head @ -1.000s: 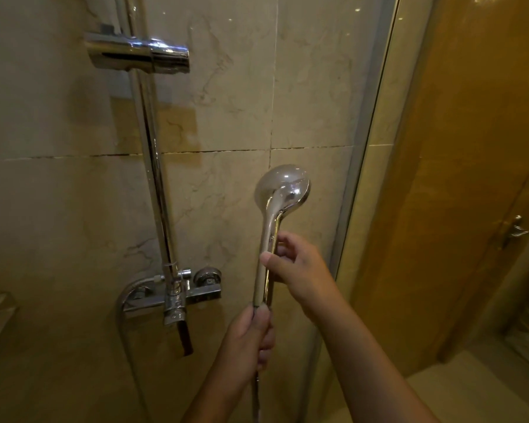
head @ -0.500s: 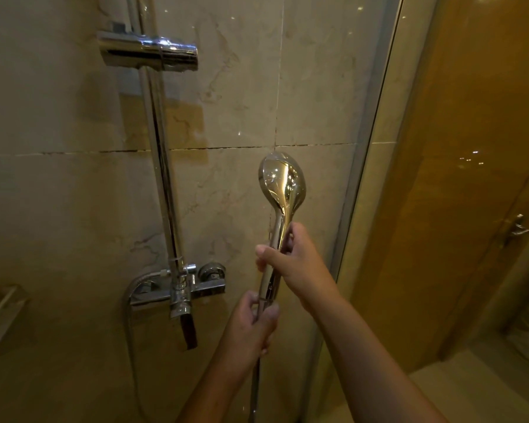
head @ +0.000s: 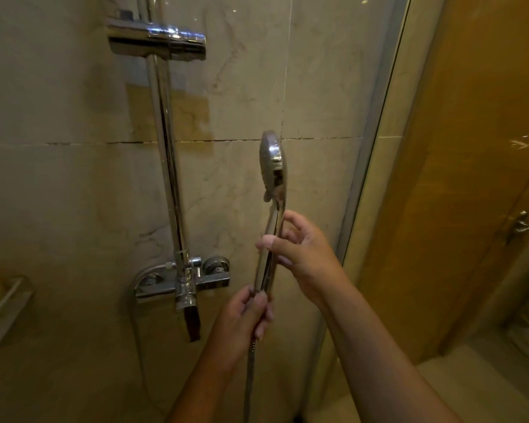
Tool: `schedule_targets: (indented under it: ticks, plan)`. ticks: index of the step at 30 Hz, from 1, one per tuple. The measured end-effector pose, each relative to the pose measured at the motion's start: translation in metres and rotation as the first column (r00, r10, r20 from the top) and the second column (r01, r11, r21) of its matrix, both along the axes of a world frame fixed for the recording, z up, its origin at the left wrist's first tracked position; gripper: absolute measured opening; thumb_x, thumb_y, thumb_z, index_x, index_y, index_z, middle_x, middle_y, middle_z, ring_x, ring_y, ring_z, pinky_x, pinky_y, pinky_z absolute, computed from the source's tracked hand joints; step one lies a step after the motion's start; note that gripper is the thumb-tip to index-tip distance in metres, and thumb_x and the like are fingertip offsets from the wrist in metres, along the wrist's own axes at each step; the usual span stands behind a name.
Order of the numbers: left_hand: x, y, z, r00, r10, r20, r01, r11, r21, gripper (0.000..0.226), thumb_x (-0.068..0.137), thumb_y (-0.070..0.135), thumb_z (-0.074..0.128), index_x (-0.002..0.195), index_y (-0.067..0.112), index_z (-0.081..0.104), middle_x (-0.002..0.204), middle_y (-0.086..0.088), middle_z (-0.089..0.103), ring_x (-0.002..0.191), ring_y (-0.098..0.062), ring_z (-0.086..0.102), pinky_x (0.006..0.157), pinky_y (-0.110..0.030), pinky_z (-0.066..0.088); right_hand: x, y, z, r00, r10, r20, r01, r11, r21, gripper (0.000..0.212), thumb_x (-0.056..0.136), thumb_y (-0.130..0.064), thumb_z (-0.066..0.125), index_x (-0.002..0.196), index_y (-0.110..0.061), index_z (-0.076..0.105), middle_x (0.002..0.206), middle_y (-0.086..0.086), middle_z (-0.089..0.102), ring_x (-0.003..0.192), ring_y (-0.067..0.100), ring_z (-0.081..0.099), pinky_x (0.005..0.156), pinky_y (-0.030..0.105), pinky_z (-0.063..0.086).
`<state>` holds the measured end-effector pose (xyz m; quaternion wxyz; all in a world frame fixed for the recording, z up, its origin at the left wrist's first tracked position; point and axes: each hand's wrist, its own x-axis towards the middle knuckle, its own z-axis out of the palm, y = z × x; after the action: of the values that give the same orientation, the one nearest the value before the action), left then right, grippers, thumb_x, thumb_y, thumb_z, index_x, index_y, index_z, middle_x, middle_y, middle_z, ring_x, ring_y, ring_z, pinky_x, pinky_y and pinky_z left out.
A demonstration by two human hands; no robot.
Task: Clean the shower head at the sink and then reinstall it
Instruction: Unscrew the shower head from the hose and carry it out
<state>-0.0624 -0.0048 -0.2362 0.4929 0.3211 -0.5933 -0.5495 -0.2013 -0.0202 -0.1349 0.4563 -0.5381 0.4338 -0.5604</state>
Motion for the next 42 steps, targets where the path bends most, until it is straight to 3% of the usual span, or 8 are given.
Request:
schedule_targets:
  ticks: [3,6,16,21,24,31,37,42]
  plan:
    - [0.0,-0.005,-0.001,1.0,-0.002,-0.006,0.002,1.0,-0.02,0.03,0.094,0.032,0.048,0.101,0.006,0.062,0.072,-0.002,0.065,0.049,-0.009,0.046,0.051,-0.021,0.04,0.003,0.0,-0.003,0.976,0.074,0.206,-0.071,0.997,-0.023,0.047,0.091,-0.001,0.064,0.131,-0.022,0.051,0.106,0.013,0.076,0.102,0.029,0.073,0.096,0.047,0.055]
    - [-0.001,-0.011,0.001,1.0,-0.006,0.014,0.006,0.999,-0.043,0.029,0.099,0.032,0.048,0.102,0.007,0.062,0.075,-0.002,0.067,0.053,-0.011,0.052,0.054,-0.02,0.044,0.007,-0.005,-0.008,0.944,0.101,0.315,-0.082,0.994,-0.073,0.042,0.095,0.005,0.053,0.134,-0.01,0.048,0.111,0.017,0.073,0.104,0.033,0.071,0.098,0.049,0.054]
    - [0.004,-0.041,-0.008,0.958,0.029,0.287,-0.018,0.999,-0.04,0.016,0.1,0.023,0.051,0.097,0.016,0.065,0.091,-0.007,0.072,0.08,-0.014,0.07,0.077,-0.026,0.056,0.019,-0.032,-0.023,0.977,-0.175,-0.123,0.17,0.984,-0.049,0.023,0.087,-0.016,0.07,0.107,-0.021,0.059,0.104,0.012,0.071,0.099,0.026,0.07,0.088,0.041,0.059]
    - [0.015,-0.06,-0.024,0.884,0.04,0.465,-0.011,0.998,-0.066,0.006,0.095,0.029,0.059,0.092,0.027,0.064,0.086,0.003,0.067,0.082,-0.01,0.065,0.069,-0.016,0.047,0.021,-0.044,-0.041,0.957,-0.238,-0.168,0.241,0.97,0.001,0.02,0.089,-0.013,0.069,0.106,-0.015,0.059,0.099,0.015,0.072,0.089,0.019,0.071,0.073,0.024,0.053]
    - [0.019,-0.065,-0.026,0.824,0.023,0.565,0.021,0.997,-0.071,0.001,0.094,0.031,0.062,0.095,0.032,0.062,0.087,0.006,0.065,0.08,-0.004,0.062,0.066,-0.014,0.043,0.022,-0.045,-0.053,0.96,-0.228,-0.163,0.233,0.972,0.014,0.021,0.089,-0.012,0.068,0.108,-0.014,0.059,0.097,0.011,0.072,0.091,0.021,0.072,0.084,0.034,0.057]
    - [0.019,-0.066,-0.013,0.853,0.051,0.52,-0.007,0.996,-0.087,0.013,0.088,0.027,0.069,0.095,0.032,0.06,0.089,0.008,0.062,0.085,-0.008,0.061,0.069,-0.02,0.042,0.022,-0.054,-0.038,0.97,-0.202,-0.135,0.2,0.979,-0.027,0.017,0.089,-0.011,0.067,0.102,-0.017,0.058,0.101,0.018,0.073,0.094,0.029,0.071,0.079,0.032,0.056]
    - [0.02,-0.073,0.002,0.89,0.004,0.456,0.002,1.0,-0.013,0.012,0.089,0.02,0.07,0.099,0.022,0.065,0.095,-0.002,0.068,0.091,-0.015,0.067,0.074,-0.024,0.054,0.024,-0.057,-0.017,0.952,-0.179,-0.246,0.175,0.984,-0.038,0.022,0.091,-0.02,0.067,0.112,-0.018,0.06,0.103,0.003,0.066,0.102,0.022,0.065,0.088,0.042,0.055]
    - [0.018,-0.07,0.013,0.894,0.008,0.448,0.007,0.999,-0.031,0.015,0.089,0.019,0.069,0.104,0.018,0.066,0.098,-0.005,0.068,0.092,-0.016,0.068,0.074,-0.023,0.057,0.021,-0.055,-0.005,0.953,-0.179,-0.245,0.179,0.984,-0.022,0.018,0.091,-0.021,0.07,0.106,-0.017,0.062,0.089,-0.003,0.064,0.089,0.015,0.064,0.078,0.036,0.055]
